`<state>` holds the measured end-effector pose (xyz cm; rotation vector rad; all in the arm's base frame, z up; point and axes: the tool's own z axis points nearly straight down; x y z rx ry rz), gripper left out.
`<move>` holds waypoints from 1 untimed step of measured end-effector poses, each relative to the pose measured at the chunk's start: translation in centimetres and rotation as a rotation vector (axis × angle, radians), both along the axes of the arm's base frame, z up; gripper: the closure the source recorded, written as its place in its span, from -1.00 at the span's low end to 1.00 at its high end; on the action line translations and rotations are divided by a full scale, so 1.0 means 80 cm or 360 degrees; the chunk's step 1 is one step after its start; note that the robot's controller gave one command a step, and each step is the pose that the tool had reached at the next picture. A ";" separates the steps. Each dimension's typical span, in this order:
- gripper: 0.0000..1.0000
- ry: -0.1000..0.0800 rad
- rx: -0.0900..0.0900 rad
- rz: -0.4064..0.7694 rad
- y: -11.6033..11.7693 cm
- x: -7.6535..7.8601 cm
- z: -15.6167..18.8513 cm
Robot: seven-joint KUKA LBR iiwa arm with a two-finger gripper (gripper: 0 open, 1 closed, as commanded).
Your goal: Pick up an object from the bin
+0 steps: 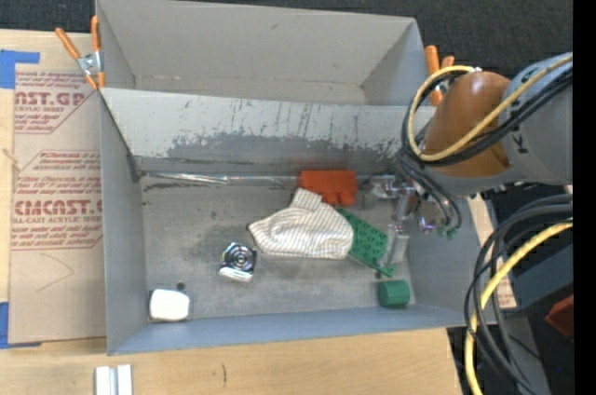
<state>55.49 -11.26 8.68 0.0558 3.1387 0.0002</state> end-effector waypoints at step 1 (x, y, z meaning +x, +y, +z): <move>-1.00 -0.0014 -0.0003 -0.0015 0.021 -0.041 -0.014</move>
Offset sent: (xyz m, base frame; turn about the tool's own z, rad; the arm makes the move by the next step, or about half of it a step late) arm -0.0571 0.0614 -0.0168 0.2866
